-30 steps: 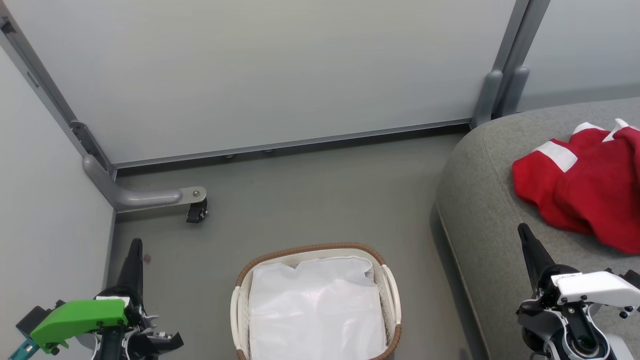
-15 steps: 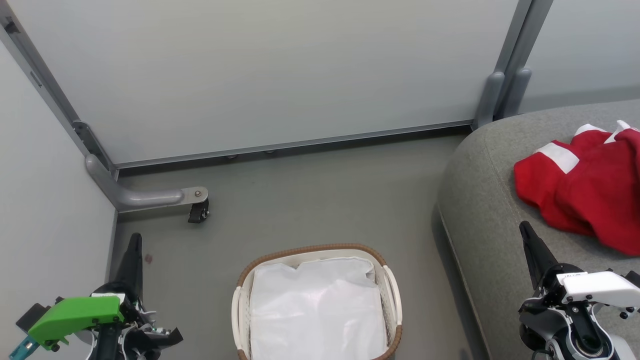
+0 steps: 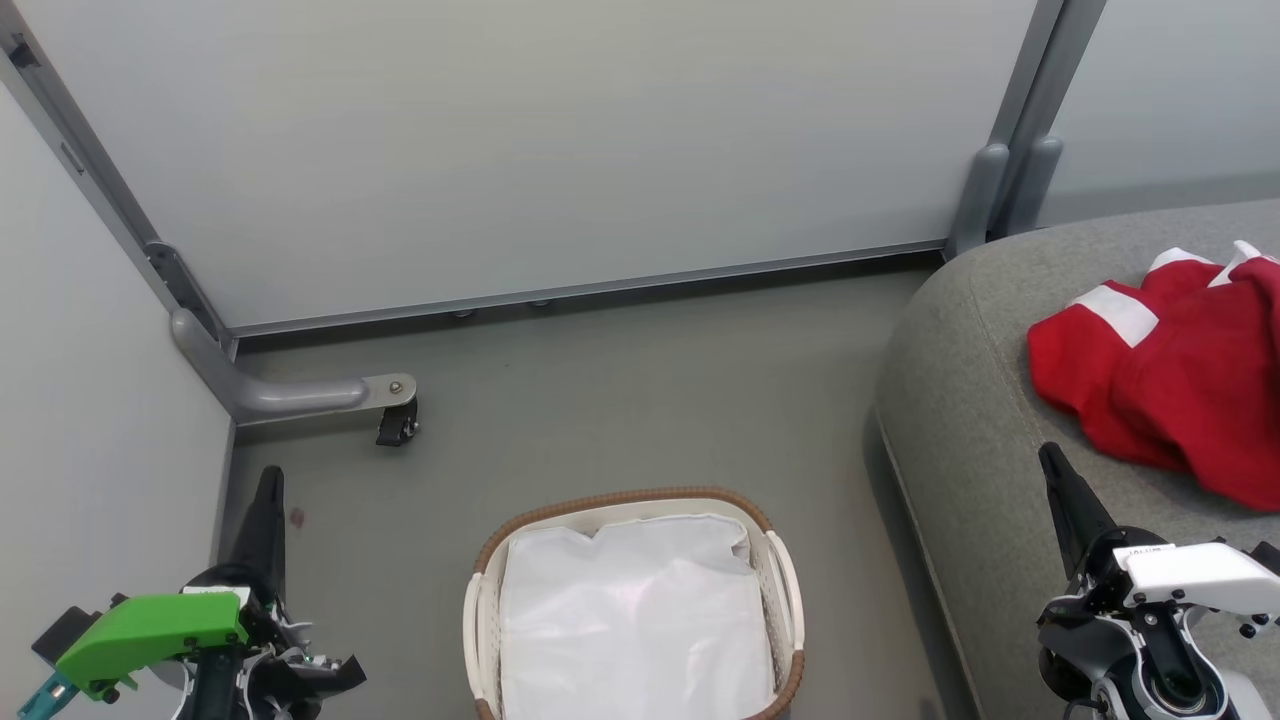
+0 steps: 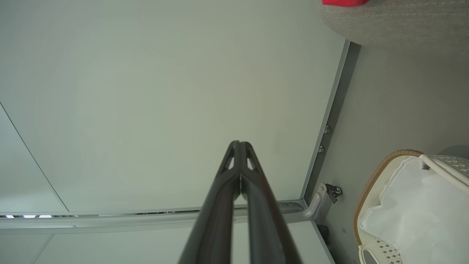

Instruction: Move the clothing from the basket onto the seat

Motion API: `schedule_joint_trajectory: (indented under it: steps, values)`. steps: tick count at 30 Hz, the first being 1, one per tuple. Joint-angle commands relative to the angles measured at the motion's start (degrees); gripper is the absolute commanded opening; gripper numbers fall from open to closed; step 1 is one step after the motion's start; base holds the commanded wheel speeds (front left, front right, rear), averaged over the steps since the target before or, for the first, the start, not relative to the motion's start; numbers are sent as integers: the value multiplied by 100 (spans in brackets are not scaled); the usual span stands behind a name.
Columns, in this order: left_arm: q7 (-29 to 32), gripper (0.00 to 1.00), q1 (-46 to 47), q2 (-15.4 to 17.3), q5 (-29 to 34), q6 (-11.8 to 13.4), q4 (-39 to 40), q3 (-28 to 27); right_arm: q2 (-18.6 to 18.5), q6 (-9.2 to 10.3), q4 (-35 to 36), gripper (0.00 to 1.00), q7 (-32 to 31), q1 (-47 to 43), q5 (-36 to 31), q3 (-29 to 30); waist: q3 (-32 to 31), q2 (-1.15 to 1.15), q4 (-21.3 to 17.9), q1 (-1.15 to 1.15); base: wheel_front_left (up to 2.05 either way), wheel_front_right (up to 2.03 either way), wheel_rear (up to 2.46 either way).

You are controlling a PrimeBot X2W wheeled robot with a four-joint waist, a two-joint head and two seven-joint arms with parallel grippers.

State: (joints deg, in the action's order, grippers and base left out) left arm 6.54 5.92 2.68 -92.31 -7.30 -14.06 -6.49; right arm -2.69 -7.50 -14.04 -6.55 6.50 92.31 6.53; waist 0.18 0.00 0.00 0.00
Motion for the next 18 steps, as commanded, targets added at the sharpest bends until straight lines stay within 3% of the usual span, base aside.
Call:
schedule_joint_trajectory:
  steps: [1,18]
  values:
    - [21,0,65,38,-19,-38,11,-13,-36,2,17,0,-17,-60,19,13,0,0,0,0,0,0,0]
    - [20,0,65,38,-19,-37,10,-13,-36,2,16,0,-16,-60,19,13,0,0,0,0,0,0,0]
